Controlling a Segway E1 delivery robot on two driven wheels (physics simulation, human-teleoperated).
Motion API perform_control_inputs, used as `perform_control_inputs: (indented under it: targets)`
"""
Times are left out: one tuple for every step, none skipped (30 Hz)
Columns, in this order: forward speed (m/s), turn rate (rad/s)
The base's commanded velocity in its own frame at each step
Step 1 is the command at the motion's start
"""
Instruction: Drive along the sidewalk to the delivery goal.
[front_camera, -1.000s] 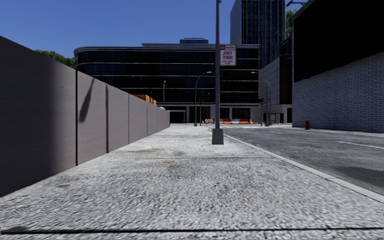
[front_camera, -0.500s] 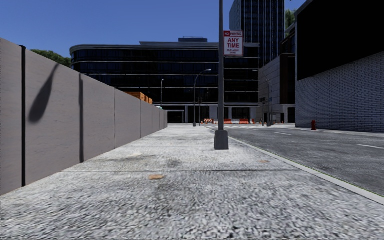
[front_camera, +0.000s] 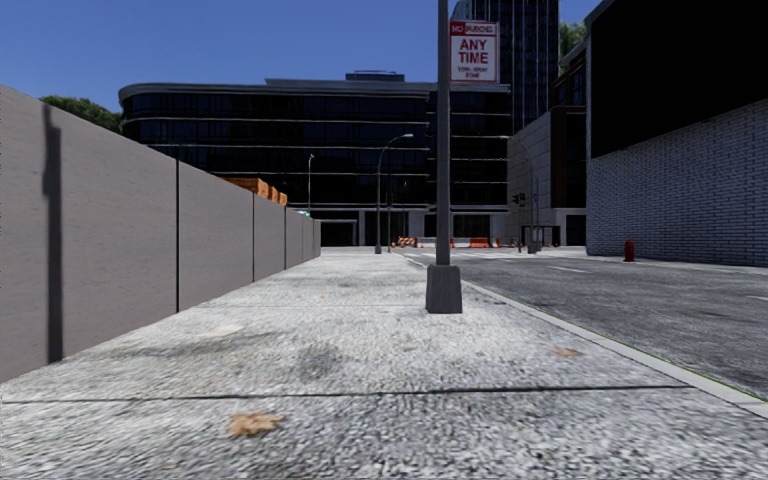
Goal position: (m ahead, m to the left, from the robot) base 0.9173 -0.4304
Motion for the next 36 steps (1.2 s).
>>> perform_control_inputs:
  targets:
    - [1.27,-0.20]
    - [0.92,-0.20]
    - [0.92,-0.20]
    - [0.78,-0.20]
    - [0.71,-0.20]
    - [0.67,-0.20]
    - [0.67,-0.20]
    - [0.65,-0.20]
    - [0.64,-0.20]
    - [0.63,-0.20]
    - [0.61,-0.20]
    - [0.61,-0.20]
    - [0.59,-0.20]
    - [0.58,-0.20]
    - [0.56,-0.20]
    - [0.55,-0.20]
    - [0.55,-0.20]
    - [0.54,-0.06]
    - [0.51,0.00]
    - [0.39,0.00]
    - [0.39,0.00]
    - [0.03,0.00]
    - [0.00,0.00]
    - [0.00,0.00]
    - [0.00,0.00]
    - [0.00,0.00]
    - [0.00,0.00]
    - [0.00,0.00]
    - [0.00,0.00]
    - [0.00,0.00]
    - [0.00,0.00]
    - [0.00,0.00]
    - [0.00,0.00]
    - [0.00,0.00]
    - [0.00,0.00]
    - [0.00,0.00]
